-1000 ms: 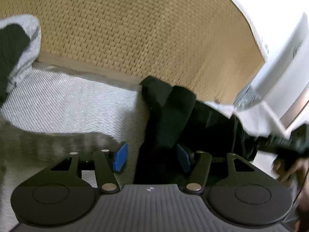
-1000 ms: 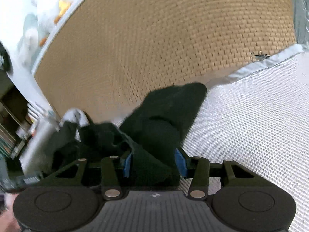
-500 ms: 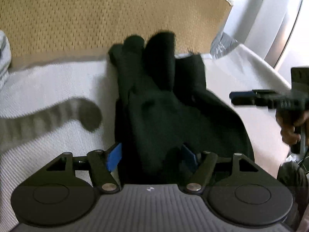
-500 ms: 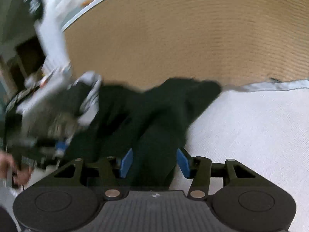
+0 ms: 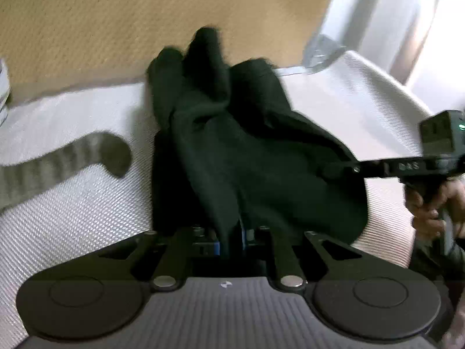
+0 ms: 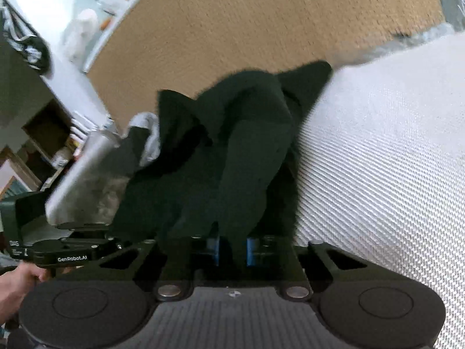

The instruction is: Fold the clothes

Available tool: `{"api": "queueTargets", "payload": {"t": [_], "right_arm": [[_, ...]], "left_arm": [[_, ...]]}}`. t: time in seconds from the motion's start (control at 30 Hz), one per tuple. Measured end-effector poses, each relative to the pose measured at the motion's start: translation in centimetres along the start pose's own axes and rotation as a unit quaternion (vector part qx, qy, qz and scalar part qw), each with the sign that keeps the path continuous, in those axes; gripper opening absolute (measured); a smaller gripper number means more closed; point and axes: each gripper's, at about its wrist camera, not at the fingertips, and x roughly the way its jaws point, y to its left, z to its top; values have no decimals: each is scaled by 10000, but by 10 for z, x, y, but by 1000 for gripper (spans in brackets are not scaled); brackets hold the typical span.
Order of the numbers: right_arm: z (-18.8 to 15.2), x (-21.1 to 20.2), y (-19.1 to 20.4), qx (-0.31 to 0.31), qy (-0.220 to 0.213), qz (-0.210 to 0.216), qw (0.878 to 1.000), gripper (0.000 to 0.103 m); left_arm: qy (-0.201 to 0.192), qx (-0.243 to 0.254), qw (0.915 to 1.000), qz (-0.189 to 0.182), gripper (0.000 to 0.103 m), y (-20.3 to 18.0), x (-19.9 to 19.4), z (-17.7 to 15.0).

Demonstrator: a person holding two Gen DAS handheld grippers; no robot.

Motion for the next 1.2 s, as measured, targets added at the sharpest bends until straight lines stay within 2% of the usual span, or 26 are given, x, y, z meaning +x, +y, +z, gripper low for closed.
{"api": "queueTargets", "payload": {"t": [0.07,0.17,0.23,0.27,0.33,0.4,0.43,0.5,0.6,0.7,0.77,0.83,0.87,0.93,1.0,1.1,1.2], "right_arm": [[-3,-11,3,61,-135,203,9997,14],[-9,-34,0,353,-339,834,9953,14],[-11,-43,-5,506,-326,1160,9914,14],[-12,-45,-7,473,-188,1148,9921,14],[-18,-40,-12,360,161,853,9956,15],[-26,-32,-21,376,362,654,9965,22],[-29,-30,-25,456,410,603,9963,25],[-31,-31,-31,653,461,522,9954,45],[-30,-37,-36,872,459,431,9942,47],[-23,-48,-18,170,437,80,9989,50],[-15,-56,0,-633,218,-237,9975,50],[-9,-59,17,-1135,-123,-596,9917,50],[-6,-60,24,-1323,-303,-745,9879,49],[1,-55,34,-1417,-441,-682,9866,44],[7,-39,49,-1666,-384,-696,9828,28],[1,-11,65,-2240,-135,-837,9709,22],[-7,18,72,-2462,210,-907,9647,22]], "left_arm": [[-11,52,9999,-123,13,-3,-10,-2],[-17,-43,9992,-394,13,0,-27,-9],[158,-93,9988,-447,14,1,-28,-15],[304,-115,9985,-433,14,1,-26,-18],[597,-157,9973,-403,16,1,-21,-25],[864,-205,9954,-368,19,1,-16,-31],[884,-255,9952,-332,24,2,-16,-31],[923,-331,9948,-261,28,3,-17,-31],[906,-122,9957,-136,34,0,-25,-25],[278,439,9982,301,35,-10,-44,-16],[-458,982,9924,578,43,-26,-62,-10],[-865,1308,9857,619,43,-39,-69,-1],[-924,1408,9838,612,43,-46,-65,5],[-897,1626,9804,656,43,-59,-52,15],[-717,1831,9775,764,38,-70,-31,24],[-352,2015,9743,945,32,-82,0,30],[-64,2119,9697,1215,32,-84,26,28]]}}
